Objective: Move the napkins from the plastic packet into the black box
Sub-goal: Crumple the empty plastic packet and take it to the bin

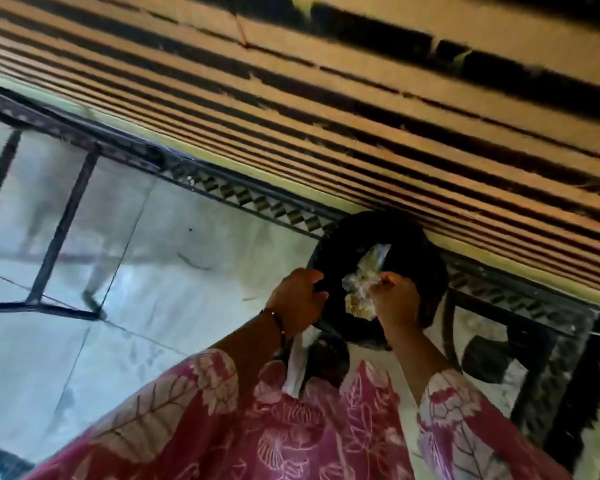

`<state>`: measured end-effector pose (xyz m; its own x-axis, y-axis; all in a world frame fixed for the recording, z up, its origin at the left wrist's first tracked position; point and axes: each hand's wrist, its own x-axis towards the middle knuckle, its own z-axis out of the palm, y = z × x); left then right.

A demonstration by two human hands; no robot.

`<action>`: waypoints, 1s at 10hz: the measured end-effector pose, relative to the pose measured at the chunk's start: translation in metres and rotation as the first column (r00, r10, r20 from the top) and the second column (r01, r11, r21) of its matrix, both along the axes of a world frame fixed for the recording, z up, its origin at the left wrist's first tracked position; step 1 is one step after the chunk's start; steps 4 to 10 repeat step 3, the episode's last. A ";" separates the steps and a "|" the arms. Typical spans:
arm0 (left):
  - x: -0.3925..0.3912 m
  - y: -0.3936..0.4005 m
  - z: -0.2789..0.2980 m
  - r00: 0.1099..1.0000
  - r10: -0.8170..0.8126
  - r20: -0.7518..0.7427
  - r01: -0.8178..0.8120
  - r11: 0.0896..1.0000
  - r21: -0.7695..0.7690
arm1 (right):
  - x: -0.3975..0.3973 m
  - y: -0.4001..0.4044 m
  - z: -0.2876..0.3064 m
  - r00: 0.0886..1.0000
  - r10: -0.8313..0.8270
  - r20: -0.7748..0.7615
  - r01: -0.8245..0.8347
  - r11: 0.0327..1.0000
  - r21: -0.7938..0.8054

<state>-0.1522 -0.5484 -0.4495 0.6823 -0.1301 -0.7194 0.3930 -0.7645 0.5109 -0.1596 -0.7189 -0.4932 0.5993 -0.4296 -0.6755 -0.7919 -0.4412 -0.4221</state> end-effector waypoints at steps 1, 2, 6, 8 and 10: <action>0.004 -0.002 -0.033 0.995 -0.062 -0.075 0.065 0.997 0.032 | -0.002 0.001 -0.035 0.995 0.094 -0.032 -0.093 0.995 0.023; 0.005 -0.004 -0.043 0.988 -0.097 -0.122 0.102 0.994 0.032 | -0.009 0.000 -0.036 0.994 0.112 0.005 -0.111 0.981 0.158; 0.005 -0.004 -0.036 0.979 -0.133 -0.157 0.141 0.989 0.039 | -0.023 0.003 -0.021 0.986 0.168 -0.015 -0.161 0.964 0.212; 0.005 -0.004 -0.036 0.979 -0.133 -0.157 0.141 0.989 0.039 | -0.023 0.003 -0.021 0.986 0.168 -0.015 -0.161 0.964 0.212; 0.005 -0.004 -0.036 0.979 -0.133 -0.157 0.141 0.989 0.039 | -0.023 0.003 -0.021 0.986 0.168 -0.015 -0.161 0.964 0.212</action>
